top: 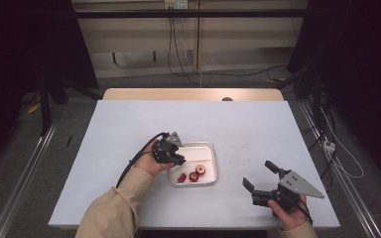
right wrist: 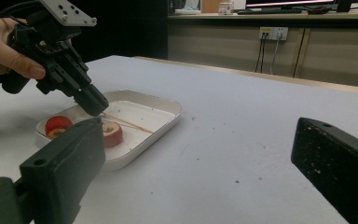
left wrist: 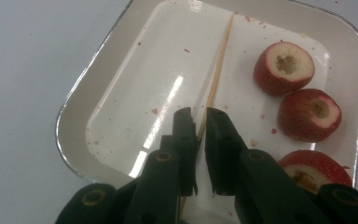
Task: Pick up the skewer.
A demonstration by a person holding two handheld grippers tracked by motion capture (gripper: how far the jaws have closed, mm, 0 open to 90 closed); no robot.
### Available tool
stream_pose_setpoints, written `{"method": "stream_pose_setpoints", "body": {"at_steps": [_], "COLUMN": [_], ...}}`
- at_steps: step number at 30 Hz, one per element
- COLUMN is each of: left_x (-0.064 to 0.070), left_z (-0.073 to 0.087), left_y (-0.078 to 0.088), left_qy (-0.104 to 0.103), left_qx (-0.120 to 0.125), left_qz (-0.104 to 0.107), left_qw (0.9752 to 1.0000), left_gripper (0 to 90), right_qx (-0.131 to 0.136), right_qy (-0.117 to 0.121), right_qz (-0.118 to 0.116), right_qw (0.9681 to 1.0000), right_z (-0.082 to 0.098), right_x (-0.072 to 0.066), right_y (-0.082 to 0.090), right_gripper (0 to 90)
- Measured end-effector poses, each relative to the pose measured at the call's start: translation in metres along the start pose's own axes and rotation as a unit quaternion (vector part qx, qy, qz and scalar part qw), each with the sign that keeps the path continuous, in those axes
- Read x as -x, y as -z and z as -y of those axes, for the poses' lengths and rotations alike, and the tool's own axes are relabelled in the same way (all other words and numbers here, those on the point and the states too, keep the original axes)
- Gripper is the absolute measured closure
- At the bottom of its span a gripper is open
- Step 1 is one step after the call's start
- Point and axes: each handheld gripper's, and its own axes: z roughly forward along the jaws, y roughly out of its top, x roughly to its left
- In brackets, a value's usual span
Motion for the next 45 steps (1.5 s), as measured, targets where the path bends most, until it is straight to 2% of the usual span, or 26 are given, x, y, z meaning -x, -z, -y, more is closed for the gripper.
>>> {"method": "stream_pose_setpoints", "body": {"at_steps": [1, 2, 7, 9, 11, 12, 15, 17, 19, 20, 22, 26, 27, 30, 31, 38, 39, 41, 42, 43, 44, 45], "left_x": [0.0, 0.001, 0.001, 0.0, -0.001, 0.0, -0.001, 0.0, 0.0, 0.0, 0.002, 0.006, 0.007, 0.011, 0.01, 0.015, 0.015, 0.019, 0.02, 0.024, 0.024, 0.026], "left_z": [0.0, 0.0, 0.0, 0.0, 0.001, 0.001, 0.002, 0.003, 0.003, 0.003, 0.002, 0.002, 0.003, 0.006, 0.008, 0.014, 0.014, 0.015, 0.015, 0.015, 0.015, 0.015], "left_y": [0.001, 0.0, -0.003, -0.003, -0.002, -0.002, 0.0, 0.003, 0.009, 0.011, 0.018, 0.026, 0.027, 0.031, 0.033, 0.045, 0.047, 0.05, 0.051, 0.052, 0.052, 0.053], "left_qy": [-0.002, -0.003, 0.0, 0.009, 0.011, 0.019, 0.017, 0.027, 0.035, 0.032, 0.034, 0.034, 0.038, 0.044, 0.044, 0.058, 0.058, 0.061, 0.062, 0.063, 0.063, 0.06], "left_qx": [-0.009, -0.013, -0.015, -0.017, -0.02, -0.017, -0.023, -0.01, 0.007, 0.009, 0.029, 0.053, 0.07, 0.08, 0.087, 0.123, 0.124, 0.14, 0.147, 0.159, 0.159, 0.16], "left_qz": [0.005, -0.003, 0.003, 0.011, 0.011, 0.013, 0.001, -0.005, 0.003, 0.003, 0.008, 0.006, 0.013, 0.007, 0.013, 0.015, 0.015, 0.022, 0.023, 0.029, 0.029, 0.029], "left_qw": [0.9999, 0.9999, 0.9999, 0.9998, 0.9997, 0.9996, 0.9996, 0.9996, 0.9994, 0.9994, 0.999, 0.998, 0.9968, 0.9958, 0.9952, 0.9907, 0.9905, 0.988, 0.987, 0.9849, 0.9849, 0.9848], "left_gripper": [82.8, 82.8, 83.4, 87.9, 88.7, 88.8, 89.0, 89.1, 89.1, 89.1, 89.2, 89.1, 89.1, 89.1, 89.2, 89.1, 89.1, 89.2, 89.1, 89.1, 89.1, 89.1], "right_qx": [0.0, 0.0, -0.001, -0.002, -0.002, -0.002, -0.002, -0.002, -0.003, -0.003, -0.008, -0.012, -0.011, -0.012, -0.015, -0.045, -0.053, -0.059, -0.061, -0.07, -0.07, -0.071], "right_qy": [0.002, 0.003, 0.001, 0.003, 0.003, 0.004, 0.002, 0.003, 0.003, 0.003, 0.002, 0.002, 0.0, -0.004, -0.006, -0.014, -0.007, -0.008, -0.014, -0.013, -0.013, -0.011], "right_qz": [0.0, 0.0, -0.002, -0.002, -0.002, -0.001, -0.001, 0.0, 0.0, 0.0, 0.002, 0.004, 0.007, 0.01, 0.011, 0.016, 0.014, 0.015, 0.014, 0.011, 0.011, 0.004], "right_qw": [1.0, 1.0, 1.0, 1.0, 1.0, 1.0, 1.0, 1.0, 1.0, 1.0, 1.0, 0.9999, 0.9999, 0.9999, 0.9998, 0.9988, 0.9984, 0.9981, 0.998, 0.9974, 0.9974, 0.9974], "right_z": [0.0, 0.0, 0.0, 0.0, 0.0, 0.0, 0.0, 0.0, 0.0, 0.0, 0.0, -0.001, -0.002, -0.003, -0.004, -0.01, -0.012, -0.012, -0.013, -0.015, -0.015, -0.016], "right_x": [0.0, 0.0, 0.0, 0.0, 0.0, 0.0, 0.0, 0.0, 0.0, 0.0, 0.0, 0.001, 0.002, 0.002, 0.002, -0.004, -0.008, -0.01, -0.012, -0.015, -0.015, -0.016], "right_y": [0.0, 0.0, -0.001, -0.001, -0.001, -0.001, -0.001, -0.001, -0.001, -0.001, -0.001, -0.004, -0.005, -0.008, -0.009, -0.025, -0.03, -0.033, -0.036, -0.041, -0.041, -0.045], "right_gripper": [2.5, 2.5, 2.5, 2.5, 2.5, 2.5, 2.5, 2.5, 2.5, 2.5, 2.5, 2.5, 2.4, 2.3, 2.3, 2.3, 4.6, 5.6, 9.0, 19.3, 19.3, 25.6]}}
